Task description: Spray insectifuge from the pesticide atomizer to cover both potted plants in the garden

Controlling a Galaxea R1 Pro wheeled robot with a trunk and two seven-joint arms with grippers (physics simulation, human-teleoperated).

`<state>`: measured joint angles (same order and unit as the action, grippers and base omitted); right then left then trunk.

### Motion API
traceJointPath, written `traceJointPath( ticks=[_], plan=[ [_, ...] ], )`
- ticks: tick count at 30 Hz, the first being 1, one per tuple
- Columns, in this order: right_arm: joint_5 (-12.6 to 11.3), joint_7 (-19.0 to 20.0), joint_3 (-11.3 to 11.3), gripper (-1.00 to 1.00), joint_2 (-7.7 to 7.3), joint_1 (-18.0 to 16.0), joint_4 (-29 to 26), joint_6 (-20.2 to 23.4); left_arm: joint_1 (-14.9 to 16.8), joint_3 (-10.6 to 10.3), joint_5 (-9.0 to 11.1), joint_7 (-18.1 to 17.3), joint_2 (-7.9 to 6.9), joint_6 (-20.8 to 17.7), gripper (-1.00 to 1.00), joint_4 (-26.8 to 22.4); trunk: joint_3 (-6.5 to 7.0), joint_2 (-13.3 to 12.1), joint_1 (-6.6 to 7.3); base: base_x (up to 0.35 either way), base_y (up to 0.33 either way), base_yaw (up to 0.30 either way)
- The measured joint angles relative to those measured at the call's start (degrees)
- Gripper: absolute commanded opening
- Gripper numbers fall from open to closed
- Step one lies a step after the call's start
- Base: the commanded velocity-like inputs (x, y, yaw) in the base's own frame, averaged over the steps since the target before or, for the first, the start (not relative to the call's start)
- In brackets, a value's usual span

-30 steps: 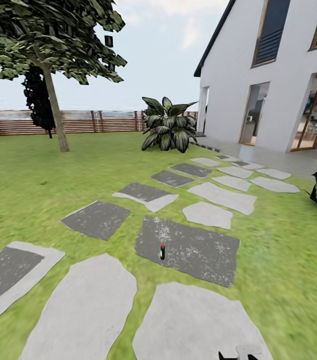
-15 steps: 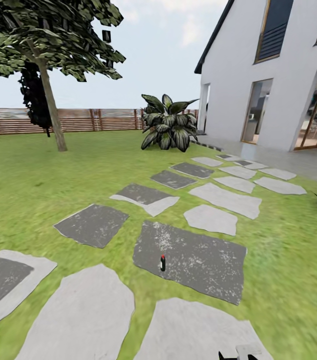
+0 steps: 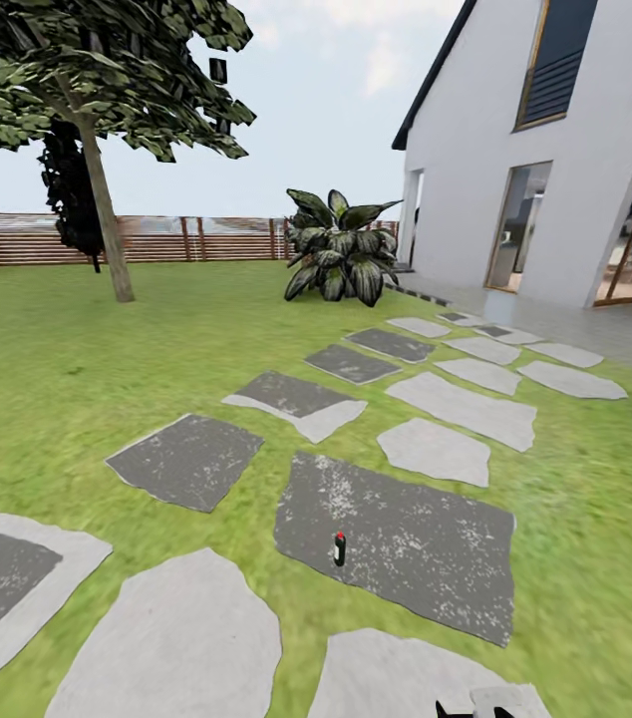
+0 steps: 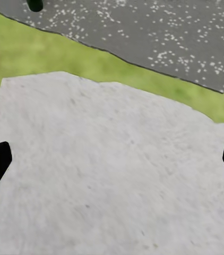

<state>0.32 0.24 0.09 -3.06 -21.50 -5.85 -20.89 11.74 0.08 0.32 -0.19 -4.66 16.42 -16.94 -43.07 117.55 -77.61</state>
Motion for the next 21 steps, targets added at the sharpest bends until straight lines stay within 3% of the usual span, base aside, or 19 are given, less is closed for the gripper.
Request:
traceJointPath(
  ticks=[17, 21],
  plan=[
    [0.0, 0.0, 0.0, 1.00, 0.02, 0.0, 0.0, 0.0, 0.0, 0.0, 0.0, 0.0, 0.00, 0.0, 1.00, 0.0, 0.00, 0.0, 0.00, 0.157, 0.297, 0.258],
    [0.0, 0.0, 0.0, 1.00, 0.00, 0.0, 0.0, 0.0, 0.0, 0.0, 0.0, 0.0, 0.00, 0.0, 1.00, 0.1, 0.00, 0.0, 0.00, 0.208, 0.260, 0.117]
  ],
)
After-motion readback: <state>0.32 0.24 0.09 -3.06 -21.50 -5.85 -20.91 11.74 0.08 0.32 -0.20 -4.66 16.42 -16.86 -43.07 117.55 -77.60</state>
